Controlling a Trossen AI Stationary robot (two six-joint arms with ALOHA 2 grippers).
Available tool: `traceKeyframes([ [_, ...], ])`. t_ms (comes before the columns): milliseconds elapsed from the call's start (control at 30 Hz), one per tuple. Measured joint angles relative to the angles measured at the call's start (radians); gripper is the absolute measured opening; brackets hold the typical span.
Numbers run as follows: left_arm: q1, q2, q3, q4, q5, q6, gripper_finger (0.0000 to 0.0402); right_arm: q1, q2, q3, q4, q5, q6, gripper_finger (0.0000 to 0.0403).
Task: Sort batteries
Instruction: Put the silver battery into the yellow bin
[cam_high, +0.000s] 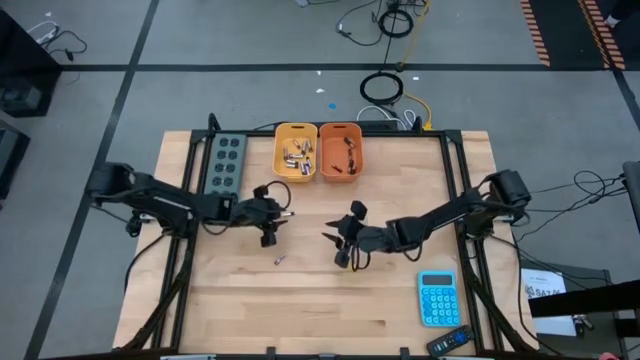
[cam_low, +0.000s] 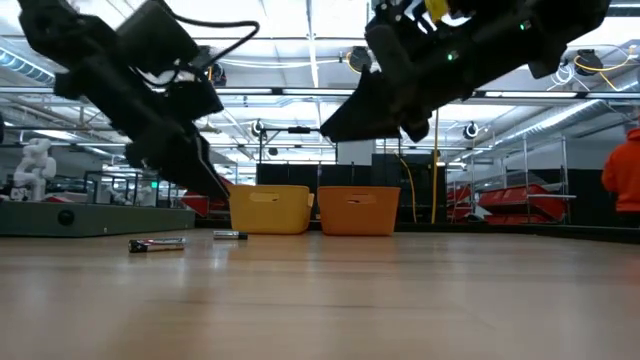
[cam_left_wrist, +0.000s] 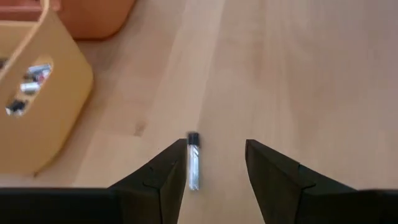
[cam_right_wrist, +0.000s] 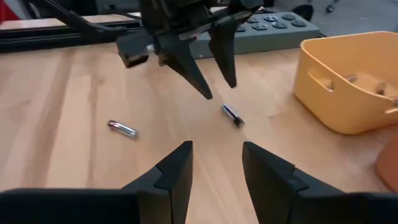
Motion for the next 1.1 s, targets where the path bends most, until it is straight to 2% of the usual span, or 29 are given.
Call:
traceKeyframes([
  [100,0.021,0.063,0.0,0.07,-0.04,0.032,0.0173,0.004,0.014,0.0,0.006,0.017,0.011,0.013],
  [333,0.081,0.161,0.0,0.131,-0.043,0.061,0.0173,0.007,0.044,0.0,0.032,0.027,0.022,0.013],
  [567,0.132,0.23,0.0,0.146,0.09,0.041,0.0173,0.021,0.052,0.0,0.039,0.037,0.018,0.013],
  [667,0.146,0.252,0.002,0.15,0.113,0.034,0.0169,0.038,0.052,0.0,0.039,0.079,0.014,0.013],
  [767,0.16,0.265,0.002,0.15,0.153,0.017,0.0139,0.049,0.052,0.0,0.038,0.085,0.011,0.013],
  [900,0.163,0.268,0.003,0.144,0.191,0.022,0.0038,0.058,0.052,0.0,0.029,0.131,0.011,0.013],
  [1100,0.162,0.229,0.01,0.126,0.199,0.023,0.0028,0.058,0.052,0.0,0.023,0.133,0.0,0.013],
])
